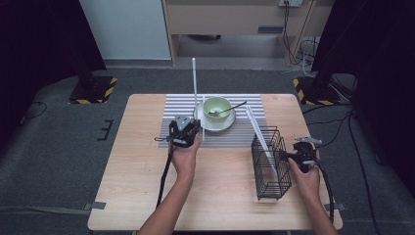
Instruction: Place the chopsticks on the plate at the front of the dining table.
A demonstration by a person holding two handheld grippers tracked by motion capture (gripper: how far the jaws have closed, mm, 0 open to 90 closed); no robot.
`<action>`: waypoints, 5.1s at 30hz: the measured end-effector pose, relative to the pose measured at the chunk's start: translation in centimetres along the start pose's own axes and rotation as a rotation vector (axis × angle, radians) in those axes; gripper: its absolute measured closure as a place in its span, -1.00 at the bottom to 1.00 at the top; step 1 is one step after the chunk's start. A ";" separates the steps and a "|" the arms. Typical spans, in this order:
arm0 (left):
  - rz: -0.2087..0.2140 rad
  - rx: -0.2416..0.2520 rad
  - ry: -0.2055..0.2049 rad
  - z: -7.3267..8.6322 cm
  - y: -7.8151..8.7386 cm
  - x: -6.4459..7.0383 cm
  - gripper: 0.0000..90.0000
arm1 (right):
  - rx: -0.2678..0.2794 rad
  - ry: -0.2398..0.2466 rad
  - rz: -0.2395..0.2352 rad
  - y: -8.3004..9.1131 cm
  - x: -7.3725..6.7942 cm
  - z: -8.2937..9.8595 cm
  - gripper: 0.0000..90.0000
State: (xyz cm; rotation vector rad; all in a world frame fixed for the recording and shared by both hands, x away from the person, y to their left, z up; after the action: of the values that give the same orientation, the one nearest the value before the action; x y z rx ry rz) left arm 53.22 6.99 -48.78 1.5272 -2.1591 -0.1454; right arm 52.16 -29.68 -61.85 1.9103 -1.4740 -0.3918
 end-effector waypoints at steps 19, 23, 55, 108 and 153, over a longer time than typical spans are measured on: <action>-0.061 -0.013 0.012 0.7 -1.5 -1.5 0.92 | -0.001 -0.004 0.006 0.0 0.0 0.0 -0.76; -0.067 -0.009 0.018 0.5 -1.3 -1.6 0.92 | -0.001 -0.003 0.006 0.0 0.1 0.0 -0.76; -0.126 -0.064 0.036 1.4 -3.3 -3.3 0.92 | 0.000 -0.003 0.006 0.0 0.1 0.0 -0.75; -0.163 -0.158 0.096 4.3 -4.7 -5.1 0.91 | -0.001 -0.006 0.010 -0.1 0.1 -0.1 -0.75; -0.183 -0.156 0.097 5.0 -5.0 -5.2 0.92 | -0.001 -0.008 0.011 -0.1 0.1 -0.1 -0.75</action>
State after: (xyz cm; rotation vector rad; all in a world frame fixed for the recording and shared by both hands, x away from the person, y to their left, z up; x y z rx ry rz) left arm 56.62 8.93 -56.60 1.6042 -1.8855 -0.2876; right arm 52.28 -29.74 -61.83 1.9006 -1.4886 -0.3955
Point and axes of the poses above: each handheld gripper's, and its own axes: y roughly backward along the jaws, z roughly out of its underside, x roughly to its right, the point moved 10 cm from there along -y, roughly forward along the jaws, and after that the axes turned 14 degrees about y, right-handed, at the moved point
